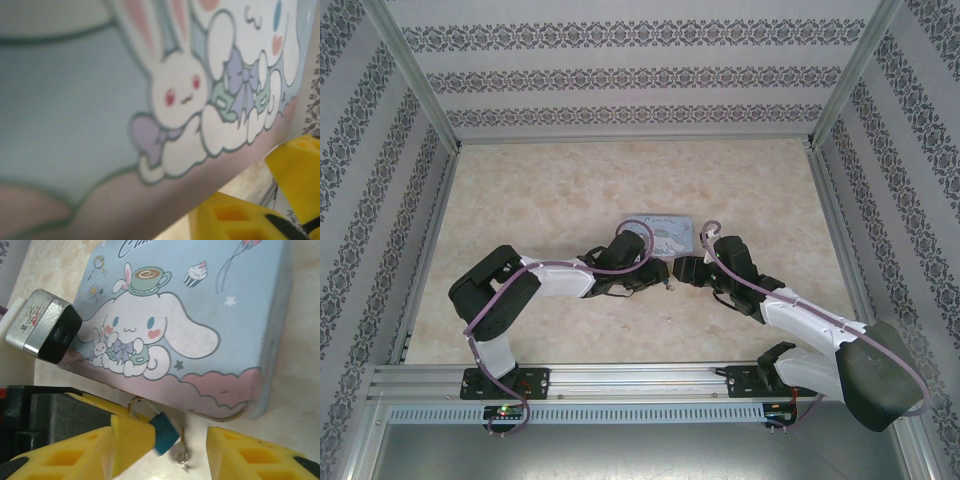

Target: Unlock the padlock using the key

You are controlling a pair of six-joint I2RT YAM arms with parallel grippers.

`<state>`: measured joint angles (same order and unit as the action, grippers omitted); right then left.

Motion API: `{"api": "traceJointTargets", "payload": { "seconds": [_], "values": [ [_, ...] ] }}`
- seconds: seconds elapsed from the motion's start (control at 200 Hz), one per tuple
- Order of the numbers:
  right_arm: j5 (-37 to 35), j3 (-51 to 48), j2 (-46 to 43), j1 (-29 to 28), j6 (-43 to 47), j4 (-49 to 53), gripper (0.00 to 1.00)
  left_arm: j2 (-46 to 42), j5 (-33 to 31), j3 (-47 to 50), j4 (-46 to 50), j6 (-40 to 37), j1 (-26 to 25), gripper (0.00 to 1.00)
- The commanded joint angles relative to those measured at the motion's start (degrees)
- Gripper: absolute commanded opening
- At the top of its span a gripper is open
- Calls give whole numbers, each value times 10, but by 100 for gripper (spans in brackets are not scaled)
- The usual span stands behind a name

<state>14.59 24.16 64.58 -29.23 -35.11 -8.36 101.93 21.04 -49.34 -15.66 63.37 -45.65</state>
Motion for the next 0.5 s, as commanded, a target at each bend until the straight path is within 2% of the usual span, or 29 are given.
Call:
{"api": "traceJointTargets", "payload": {
  "seconds": [0.0, 0.215, 0.495],
  "values": [
    [38, 1, 17, 2, -33, -39, 52, -30, 13, 11, 27, -18, -1, 48],
    [52, -3, 43, 1, -52, -73, 52, -86, 12, 28, 51, -35, 0, 73],
    [53, 41, 100, 4, -46, -85, 52, -175, -27, 42, 116, -50, 26, 88]
  ]
}}
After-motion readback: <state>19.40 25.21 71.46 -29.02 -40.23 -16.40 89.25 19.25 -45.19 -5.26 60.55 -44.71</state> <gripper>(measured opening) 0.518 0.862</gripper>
